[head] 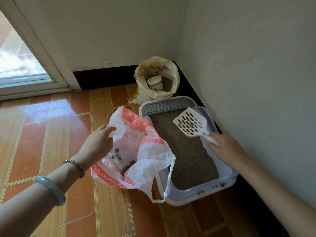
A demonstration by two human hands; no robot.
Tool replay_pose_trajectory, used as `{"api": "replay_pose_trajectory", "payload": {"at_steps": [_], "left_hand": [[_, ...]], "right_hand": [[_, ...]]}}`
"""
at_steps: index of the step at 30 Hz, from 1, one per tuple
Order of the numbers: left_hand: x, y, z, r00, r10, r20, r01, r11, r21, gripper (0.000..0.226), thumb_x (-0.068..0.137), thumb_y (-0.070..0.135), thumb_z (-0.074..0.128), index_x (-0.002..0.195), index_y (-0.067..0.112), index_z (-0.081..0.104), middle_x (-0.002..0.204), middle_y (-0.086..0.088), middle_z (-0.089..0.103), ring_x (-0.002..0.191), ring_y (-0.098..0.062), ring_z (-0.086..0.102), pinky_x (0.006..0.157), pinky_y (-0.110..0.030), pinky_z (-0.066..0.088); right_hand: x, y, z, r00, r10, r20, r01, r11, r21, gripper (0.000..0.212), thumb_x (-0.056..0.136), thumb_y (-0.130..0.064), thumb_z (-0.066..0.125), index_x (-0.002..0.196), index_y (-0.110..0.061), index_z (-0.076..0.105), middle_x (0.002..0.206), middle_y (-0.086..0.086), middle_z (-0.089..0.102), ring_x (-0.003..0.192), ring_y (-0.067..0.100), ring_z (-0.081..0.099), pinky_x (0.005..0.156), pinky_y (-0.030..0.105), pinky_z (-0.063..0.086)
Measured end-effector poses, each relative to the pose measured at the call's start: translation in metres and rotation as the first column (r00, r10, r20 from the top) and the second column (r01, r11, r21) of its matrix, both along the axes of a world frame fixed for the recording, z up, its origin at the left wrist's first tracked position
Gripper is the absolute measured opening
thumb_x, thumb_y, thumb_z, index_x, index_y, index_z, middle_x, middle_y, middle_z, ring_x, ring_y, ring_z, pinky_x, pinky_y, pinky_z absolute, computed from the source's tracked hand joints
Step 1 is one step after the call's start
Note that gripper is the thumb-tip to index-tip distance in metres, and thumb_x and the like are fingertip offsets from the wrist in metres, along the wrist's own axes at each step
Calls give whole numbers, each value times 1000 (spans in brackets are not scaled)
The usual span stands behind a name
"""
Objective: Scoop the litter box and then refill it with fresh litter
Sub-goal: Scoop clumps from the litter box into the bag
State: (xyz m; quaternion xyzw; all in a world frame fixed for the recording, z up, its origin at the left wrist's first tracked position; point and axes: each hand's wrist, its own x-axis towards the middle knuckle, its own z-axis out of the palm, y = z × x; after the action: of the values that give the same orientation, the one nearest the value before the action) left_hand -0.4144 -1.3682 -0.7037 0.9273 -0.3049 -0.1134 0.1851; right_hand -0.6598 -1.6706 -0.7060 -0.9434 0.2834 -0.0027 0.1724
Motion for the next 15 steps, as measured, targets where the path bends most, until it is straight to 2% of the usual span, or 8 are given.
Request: {"api": "replay_pose_trajectory", "payload": {"at_steps": [6,8,11,15], "left_hand": [[-1,-1,1,1000,3,-8,-3,1000,-4,40,94,4,44,133,12,51,137,-9,49,115,-26,56,92,-32,47],[-1,1,1,1000,3,-6,-3,1000,-12,40,94,3,44,133,12,51,138,-9,49,115,-26,56,92,-31,48],[0,4,0,1000,6,-10,-6,999,-32,42,93,-1,44,132,13,51,138,-8,48,116,-26,55,93,-32,47],[4,10,0,1000,19,-17,-20,999,-38,54,85,-10,52,133,17,50,137,-5,49,113,-25,57,87,-30,50]], "right_hand": [[2,-1,2,1000,-21,-9,21,1000,7,25,94,-30,50,116,-20,58,72,-11,49,61,4,48,48,21,29],[3,0,3,1000,-16,-22,16,1000,-9,25,94,-31,50,116,-21,58,74,-8,52,62,7,50,49,22,31],[10,9,18,999,45,-5,-46,996,-83,25,94,-32,49,114,-22,58,76,-4,53,64,11,50,49,23,31],[35,39,52,980,188,58,-168,954,-248,28,91,-26,56,117,-18,59,76,0,52,61,17,49,47,21,28]]}}
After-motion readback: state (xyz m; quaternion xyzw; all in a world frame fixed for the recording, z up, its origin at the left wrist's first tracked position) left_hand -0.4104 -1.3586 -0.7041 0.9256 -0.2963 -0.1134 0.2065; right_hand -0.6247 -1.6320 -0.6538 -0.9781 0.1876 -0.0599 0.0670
